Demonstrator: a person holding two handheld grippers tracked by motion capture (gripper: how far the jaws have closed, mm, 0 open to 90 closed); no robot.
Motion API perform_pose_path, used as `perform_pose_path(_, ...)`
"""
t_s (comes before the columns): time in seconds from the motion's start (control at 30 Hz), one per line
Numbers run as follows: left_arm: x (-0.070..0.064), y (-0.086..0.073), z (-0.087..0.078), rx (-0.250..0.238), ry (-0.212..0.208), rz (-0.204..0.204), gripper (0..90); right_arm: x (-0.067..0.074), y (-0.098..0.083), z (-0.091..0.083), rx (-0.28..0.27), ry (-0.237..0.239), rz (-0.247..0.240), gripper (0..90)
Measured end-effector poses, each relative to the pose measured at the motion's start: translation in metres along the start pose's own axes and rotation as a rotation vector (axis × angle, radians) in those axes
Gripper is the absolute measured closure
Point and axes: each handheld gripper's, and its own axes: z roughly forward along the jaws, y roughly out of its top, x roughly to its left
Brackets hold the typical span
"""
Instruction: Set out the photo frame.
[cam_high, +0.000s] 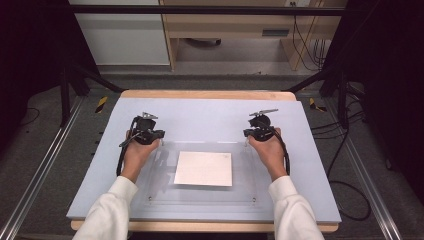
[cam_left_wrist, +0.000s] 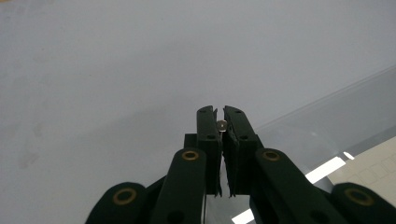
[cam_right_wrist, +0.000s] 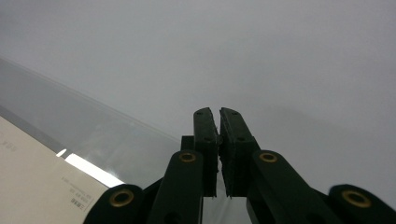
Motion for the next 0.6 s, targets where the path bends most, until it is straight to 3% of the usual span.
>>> perform_pose_path(0.6,0.0041,0.0071,0.0026,0.038,-0.016,-0.012,85.2,-0.0027,-0.0002,0.0002,-0.009,0.020,-0.008,85.3)
